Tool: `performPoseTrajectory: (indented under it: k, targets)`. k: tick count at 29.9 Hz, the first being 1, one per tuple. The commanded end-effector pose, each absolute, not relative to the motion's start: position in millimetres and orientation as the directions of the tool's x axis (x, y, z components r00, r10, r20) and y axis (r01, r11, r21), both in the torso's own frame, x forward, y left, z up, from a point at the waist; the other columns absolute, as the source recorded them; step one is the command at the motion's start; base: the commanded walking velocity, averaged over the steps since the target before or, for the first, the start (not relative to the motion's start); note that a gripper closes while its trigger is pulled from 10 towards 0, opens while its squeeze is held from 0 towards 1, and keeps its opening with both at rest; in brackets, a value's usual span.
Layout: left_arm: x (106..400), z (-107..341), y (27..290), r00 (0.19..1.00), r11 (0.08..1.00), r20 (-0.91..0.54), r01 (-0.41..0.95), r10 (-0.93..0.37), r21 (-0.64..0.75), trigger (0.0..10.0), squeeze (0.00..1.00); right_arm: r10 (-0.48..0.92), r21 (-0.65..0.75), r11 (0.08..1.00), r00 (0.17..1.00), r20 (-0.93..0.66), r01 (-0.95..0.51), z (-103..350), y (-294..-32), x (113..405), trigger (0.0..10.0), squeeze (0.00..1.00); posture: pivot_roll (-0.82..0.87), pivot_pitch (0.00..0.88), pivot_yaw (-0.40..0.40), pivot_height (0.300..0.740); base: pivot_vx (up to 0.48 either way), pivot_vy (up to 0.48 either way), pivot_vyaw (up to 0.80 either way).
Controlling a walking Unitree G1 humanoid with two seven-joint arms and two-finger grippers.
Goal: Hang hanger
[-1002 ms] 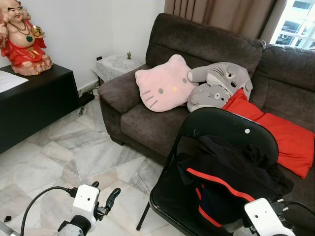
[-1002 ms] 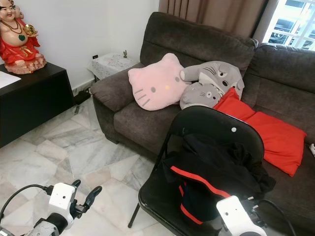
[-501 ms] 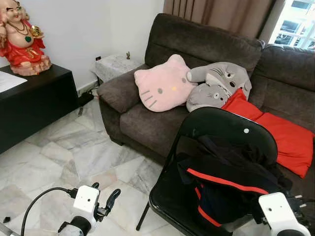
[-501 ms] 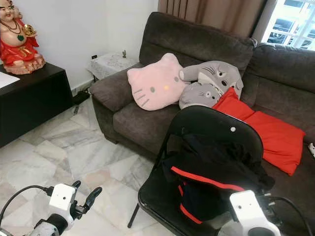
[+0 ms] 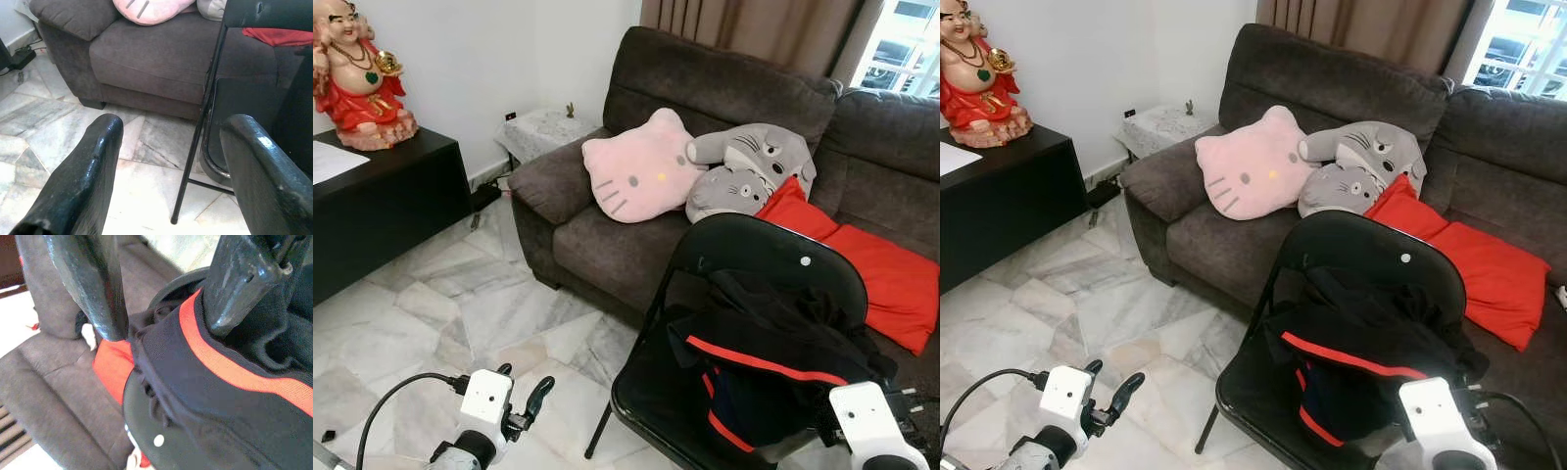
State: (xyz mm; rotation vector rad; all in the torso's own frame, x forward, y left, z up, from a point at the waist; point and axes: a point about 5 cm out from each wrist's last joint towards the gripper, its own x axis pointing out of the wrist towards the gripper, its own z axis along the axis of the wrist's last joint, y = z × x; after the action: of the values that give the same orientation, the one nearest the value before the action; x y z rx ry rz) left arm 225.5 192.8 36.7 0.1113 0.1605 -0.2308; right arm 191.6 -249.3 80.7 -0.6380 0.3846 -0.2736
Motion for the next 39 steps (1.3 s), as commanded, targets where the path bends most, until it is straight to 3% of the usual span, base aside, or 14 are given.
performPoseTrajectory:
  k: [1,9,15,18,25,30,39]
  targets:
    - [225.9,34.4,190.6,0.957,0.964,-0.183,0.248,-0.227,0.097,10.0,0.00,-0.377,-0.601,0.785,0.885,-0.274,0.149,76.9,-250.9,193.1,10.0,0.00,-0.06,0.029,-0.081,0.740,0.000,0.000,0.00]
    - [226.2,34.2,190.0,0.956,0.964,-0.184,0.248,-0.228,0.096,10.0,0.00,-0.392,-0.547,0.811,0.886,-0.246,0.207,72.6,-251.1,205.8,10.0,0.00,-0.06,0.036,-0.077,0.740,0.000,0.000,0.00]
    - [227.1,34.6,189.7,0.957,0.965,-0.182,0.246,-0.226,0.095,10.0,0.00,-0.417,-0.390,0.860,0.893,-0.166,0.329,75.6,-249.2,220.4,10.0,0.00,-0.05,0.047,-0.072,0.740,0.000,0.000,0.00]
    - [227.1,34.9,190.5,0.957,0.965,-0.183,0.244,-0.224,0.097,10.0,0.00,-0.441,-0.382,0.851,0.885,-0.145,0.361,77.7,-249.9,221.1,10.0,0.00,-0.05,0.047,-0.072,0.740,0.000,0.000,0.00]
    - [227.0,34.5,190.2,0.956,0.964,-0.184,0.247,-0.227,0.098,10.0,0.00,-0.593,-0.215,0.802,0.786,-0.176,0.557,68.6,-265.0,210.7,10.0,0.00,-0.05,0.050,-0.067,0.740,0.000,0.000,0.00]
    - [227.6,34.5,189.3,0.955,0.962,-0.185,0.255,-0.234,0.101,10.0,0.00,-0.540,-0.059,0.833,0.784,-0.305,0.551,52.2,-257.7,212.4,10.0,0.00,-0.05,0.050,-0.066,0.740,0.000,0.000,0.00]
    - [226.6,33.9,187.0,0.951,0.956,-0.191,0.269,-0.245,0.114,10.0,0.00,-0.501,-0.020,0.849,0.793,-0.346,0.527,42.4,-251.7,222.8,10.0,0.00,-0.04,0.037,-0.062,0.740,0.000,0.000,0.00]
